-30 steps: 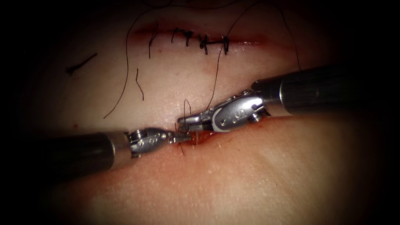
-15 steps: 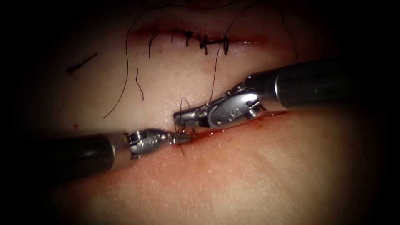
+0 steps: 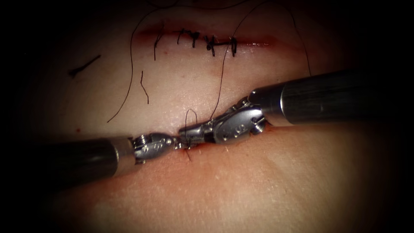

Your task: Wound Closure

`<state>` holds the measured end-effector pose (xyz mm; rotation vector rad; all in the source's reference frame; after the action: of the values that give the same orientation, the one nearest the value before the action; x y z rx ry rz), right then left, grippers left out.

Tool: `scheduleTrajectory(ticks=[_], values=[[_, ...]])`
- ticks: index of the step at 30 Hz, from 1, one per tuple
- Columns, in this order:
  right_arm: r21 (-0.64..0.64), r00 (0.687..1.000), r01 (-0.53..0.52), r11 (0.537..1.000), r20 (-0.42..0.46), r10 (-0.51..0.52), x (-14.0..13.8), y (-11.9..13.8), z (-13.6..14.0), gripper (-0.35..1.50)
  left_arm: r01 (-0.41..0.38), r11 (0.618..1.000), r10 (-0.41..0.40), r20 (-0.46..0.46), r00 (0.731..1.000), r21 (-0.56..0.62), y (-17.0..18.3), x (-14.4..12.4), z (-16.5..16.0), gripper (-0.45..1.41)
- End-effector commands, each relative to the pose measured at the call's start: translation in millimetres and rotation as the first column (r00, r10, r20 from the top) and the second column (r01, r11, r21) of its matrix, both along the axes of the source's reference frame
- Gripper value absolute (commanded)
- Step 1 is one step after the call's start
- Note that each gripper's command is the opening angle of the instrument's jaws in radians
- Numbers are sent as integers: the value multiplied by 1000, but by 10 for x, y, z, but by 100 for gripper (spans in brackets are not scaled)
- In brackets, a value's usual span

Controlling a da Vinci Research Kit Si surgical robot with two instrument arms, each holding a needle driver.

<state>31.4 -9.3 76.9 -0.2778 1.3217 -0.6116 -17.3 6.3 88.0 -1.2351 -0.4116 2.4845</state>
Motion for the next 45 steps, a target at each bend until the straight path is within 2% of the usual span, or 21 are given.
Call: scheduleTrajectory(ticks=[1,8,14,25,32,35,39,41,45], values=[[17,1000,-5,1000,-2,5,4,1,3,-35,0,1000,0,1,1000,2,-4,-6,6,-45],[140,999,-36,990,13,35,4,10,-1,-35,0,1000,0,0,1000,1,-8,-6,5,-45],[302,998,-57,952,38,48,4,8,3,-35,-1,1000,1,0,1000,1,-9,-5,4,-45],[387,997,-56,921,66,32,3,7,7,-35,-1,1000,1,0,1000,0,-10,-2,3,-45],[463,995,-79,883,87,43,3,9,7,-35,3,1000,-3,-3,1000,2,-14,-3,-4,-45],[508,994,-92,856,100,48,3,11,8,-35,7,1000,-7,-4,1000,6,-18,-4,-14,-45],[563,991,-109,819,121,48,3,12,9,-35,10,1000,-10,-6,1000,15,-29,-6,-45,-45],[577,991,-110,809,130,42,3,12,9,-35,-4,1000,4,-5,1000,3,-40,-8,-62,-45],[585,990,-113,803,132,44,3,16,7,-35,-5,1000,5,-6,1000,-1,-49,-14,-71,-45]])
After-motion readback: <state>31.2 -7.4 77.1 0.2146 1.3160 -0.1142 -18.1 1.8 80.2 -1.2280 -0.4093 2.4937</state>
